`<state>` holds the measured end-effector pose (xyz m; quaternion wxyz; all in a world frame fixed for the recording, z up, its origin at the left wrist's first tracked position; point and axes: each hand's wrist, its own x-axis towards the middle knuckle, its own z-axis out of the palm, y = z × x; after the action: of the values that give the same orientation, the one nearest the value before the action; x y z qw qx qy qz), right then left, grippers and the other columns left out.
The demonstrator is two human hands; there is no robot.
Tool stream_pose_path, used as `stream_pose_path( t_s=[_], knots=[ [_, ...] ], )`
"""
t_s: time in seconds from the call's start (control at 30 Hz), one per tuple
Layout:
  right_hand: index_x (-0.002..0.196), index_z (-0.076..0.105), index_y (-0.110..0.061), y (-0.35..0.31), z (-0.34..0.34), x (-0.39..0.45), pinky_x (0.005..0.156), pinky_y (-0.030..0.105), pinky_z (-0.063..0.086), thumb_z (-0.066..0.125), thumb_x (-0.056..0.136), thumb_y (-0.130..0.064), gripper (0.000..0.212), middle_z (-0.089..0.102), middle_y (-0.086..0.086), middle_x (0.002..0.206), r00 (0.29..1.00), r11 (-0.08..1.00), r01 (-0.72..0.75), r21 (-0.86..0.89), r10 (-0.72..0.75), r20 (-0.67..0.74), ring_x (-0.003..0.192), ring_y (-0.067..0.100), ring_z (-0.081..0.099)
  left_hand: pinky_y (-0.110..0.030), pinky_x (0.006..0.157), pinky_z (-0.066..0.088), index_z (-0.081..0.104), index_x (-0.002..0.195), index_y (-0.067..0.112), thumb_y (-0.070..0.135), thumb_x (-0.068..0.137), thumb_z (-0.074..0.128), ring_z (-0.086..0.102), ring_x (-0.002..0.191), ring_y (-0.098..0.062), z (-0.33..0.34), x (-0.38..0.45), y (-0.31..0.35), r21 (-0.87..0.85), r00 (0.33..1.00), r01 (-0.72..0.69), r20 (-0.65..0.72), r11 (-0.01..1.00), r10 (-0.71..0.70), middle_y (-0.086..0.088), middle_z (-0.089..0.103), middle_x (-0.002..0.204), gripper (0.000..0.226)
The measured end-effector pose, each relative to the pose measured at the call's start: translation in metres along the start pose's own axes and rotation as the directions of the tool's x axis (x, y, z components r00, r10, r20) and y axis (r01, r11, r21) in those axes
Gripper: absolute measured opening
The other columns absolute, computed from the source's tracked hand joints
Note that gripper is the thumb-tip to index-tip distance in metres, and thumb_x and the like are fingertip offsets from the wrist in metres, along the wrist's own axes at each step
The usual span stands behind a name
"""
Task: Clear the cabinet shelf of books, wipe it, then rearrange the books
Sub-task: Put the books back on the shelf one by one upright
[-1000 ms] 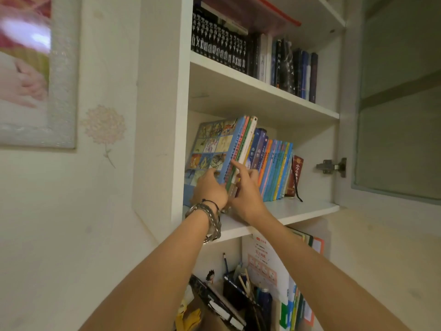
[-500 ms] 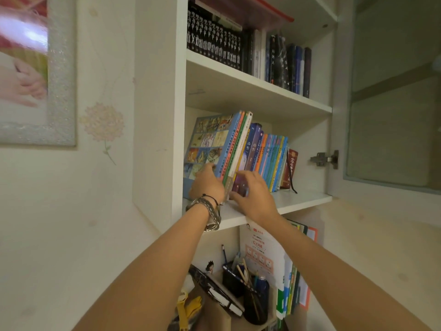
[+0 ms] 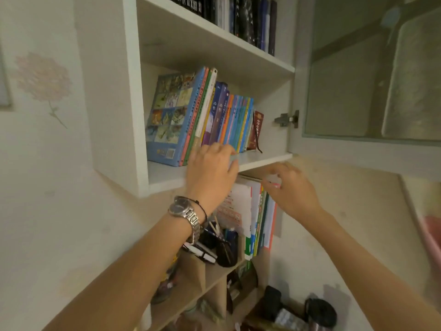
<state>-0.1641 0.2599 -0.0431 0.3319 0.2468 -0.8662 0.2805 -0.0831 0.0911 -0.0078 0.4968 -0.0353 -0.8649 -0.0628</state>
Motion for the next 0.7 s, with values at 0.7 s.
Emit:
stream_pose_path(
  t_s=[0.7],
  knots=[
    [0.123,0.055,-0.018,0.101,0.05,-0.295,0.08,0.041,0.05,0.059,0.093,-0.023,0.031,0.061,0.005,0.112,0.802,0.812,-0.581,-0.045,0.582,0.134,0.101,0.026,0.058,-0.027,0.061,0.053,0.066,0.095,0.022,0.03,0.088,0.051,0.063,0.077,-0.012,0.151,-0.307,0.044,-0.386,0.83,0.154,0.55,0.91,0.094,0.008,0.066,0.089,0.017]
  ],
)
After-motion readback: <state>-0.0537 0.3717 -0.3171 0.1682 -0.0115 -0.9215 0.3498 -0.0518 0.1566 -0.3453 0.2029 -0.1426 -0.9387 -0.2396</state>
